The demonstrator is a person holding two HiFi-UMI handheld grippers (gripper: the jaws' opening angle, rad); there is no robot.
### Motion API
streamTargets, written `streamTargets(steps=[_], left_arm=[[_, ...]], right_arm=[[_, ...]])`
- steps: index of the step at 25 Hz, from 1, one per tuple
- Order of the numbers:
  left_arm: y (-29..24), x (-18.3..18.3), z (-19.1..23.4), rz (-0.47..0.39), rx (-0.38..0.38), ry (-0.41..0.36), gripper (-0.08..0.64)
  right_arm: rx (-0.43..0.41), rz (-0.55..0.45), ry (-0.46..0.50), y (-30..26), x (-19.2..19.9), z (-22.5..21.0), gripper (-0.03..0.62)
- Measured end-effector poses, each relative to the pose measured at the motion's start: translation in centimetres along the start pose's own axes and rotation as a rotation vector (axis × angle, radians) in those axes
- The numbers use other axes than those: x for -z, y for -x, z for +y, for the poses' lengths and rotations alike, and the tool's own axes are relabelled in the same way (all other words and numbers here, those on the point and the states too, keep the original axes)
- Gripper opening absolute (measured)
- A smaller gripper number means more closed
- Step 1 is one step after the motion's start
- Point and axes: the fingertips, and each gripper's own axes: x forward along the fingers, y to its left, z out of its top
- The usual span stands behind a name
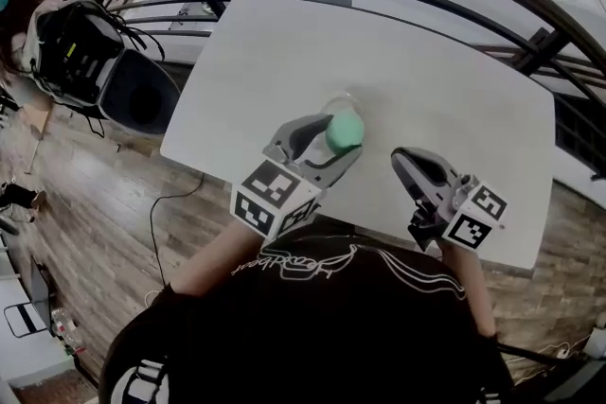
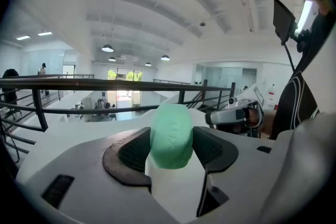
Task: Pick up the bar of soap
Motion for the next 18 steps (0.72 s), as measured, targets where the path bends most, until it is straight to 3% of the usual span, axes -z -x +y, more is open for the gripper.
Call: streamTargets(steps=[12, 18], left_arm=[[6.1, -5.3, -2.7, -0.169, 0.048, -0.023, 0.261], [7.1, -8.1, -6.2, -0.246, 0.12, -0.03, 0.261]], right_arm=[[-0.055, -0.043, 0.171, -0.4, -5.2, 6.7, 0.018], [-0.066, -0.059, 0.231, 2.0, -7.6, 8.5, 0.018]])
